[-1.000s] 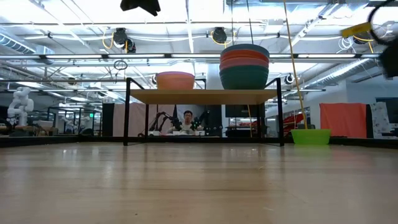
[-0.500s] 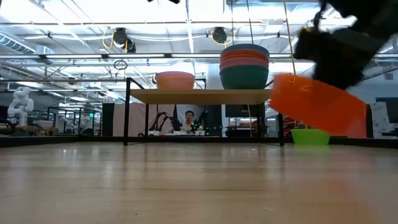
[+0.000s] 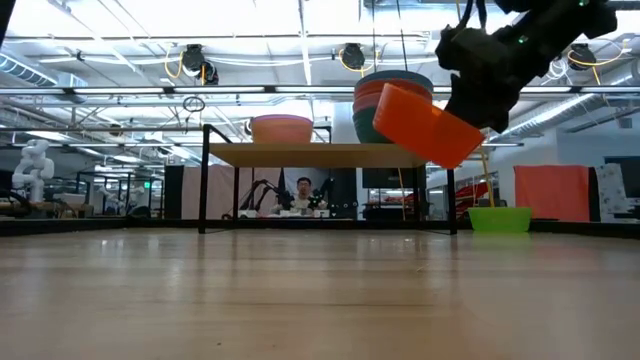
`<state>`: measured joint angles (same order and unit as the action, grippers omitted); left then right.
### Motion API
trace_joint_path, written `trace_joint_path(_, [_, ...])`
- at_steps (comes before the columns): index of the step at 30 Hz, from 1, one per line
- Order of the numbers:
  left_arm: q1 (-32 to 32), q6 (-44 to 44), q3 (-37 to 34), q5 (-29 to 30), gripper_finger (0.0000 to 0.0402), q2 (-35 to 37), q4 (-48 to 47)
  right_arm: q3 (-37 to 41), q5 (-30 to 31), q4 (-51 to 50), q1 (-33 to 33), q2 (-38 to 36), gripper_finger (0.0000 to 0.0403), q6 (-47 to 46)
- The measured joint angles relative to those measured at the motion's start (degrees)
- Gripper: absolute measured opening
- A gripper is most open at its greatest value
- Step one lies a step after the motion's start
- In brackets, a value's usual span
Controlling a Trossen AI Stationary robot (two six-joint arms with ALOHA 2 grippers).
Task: Place and stack bowls onto a shelf
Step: Stack the transparent orange bowl on top of the transparent violet bowl on the shelf
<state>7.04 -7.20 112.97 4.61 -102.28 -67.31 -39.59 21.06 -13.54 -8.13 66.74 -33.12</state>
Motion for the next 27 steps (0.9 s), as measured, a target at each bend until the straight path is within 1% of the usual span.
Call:
trace_joint_path(2, [1.87, -3.03, 0.0, 0.46, 0.0088, -1.1, 0.56, 0.0, 0.0, 0.02, 0.66, 0.0, 0.0, 0.01])
trace_joint_path(6, [4.8, -12.05, 0.0, 4.52, 0.0088, -4.08, 2.95, 0.0, -0.29, 0.32, 1.84, 0.01, 0.0, -0.39])
trace_joint_path(8, [5.62, -16.7, 0.0, 6.21, 0.0088, -5.42, 4.89, 0.0, -1.92, 1.34, 2.45, 0.02, 0.0, -0.95])
trace_joint_path(12, [6.07, -24.25, 0.0, 6.35, 0.0088, -7.8, 7.52, 0.0, -6.32, 4.43, 3.56, 0.02, 0.0, -1.16])
trace_joint_path(16, [5.6, -29.34, 0.0, 5.53, 0.0088, -9.66, 7.46, -0.04, -6.52, 7.5, 3.74, 0.04, 0.0, -2.61])
trace_joint_path(20, [5.29, -36.39, 0.0, 5.46, 0.0088, -10.74, 7.72, -0.04, -10.86, 8.59, 3.65, 0.04, 0.0, -2.89])
trace_joint_path(23, [5.15, -41.59, 0.01, 5.76, 0.0088, -11.05, 8.05, -0.04, -10.84, 8.45, 3.63, 0.04, 0.0, -3.06])
trace_joint_path(27, [5.15, -45.6, 0.02, 5.89, 0.0088, -11.02, 10.38, -0.04, -10.55, 7.25, 3.61, 0.18, 0.0, -1.9])
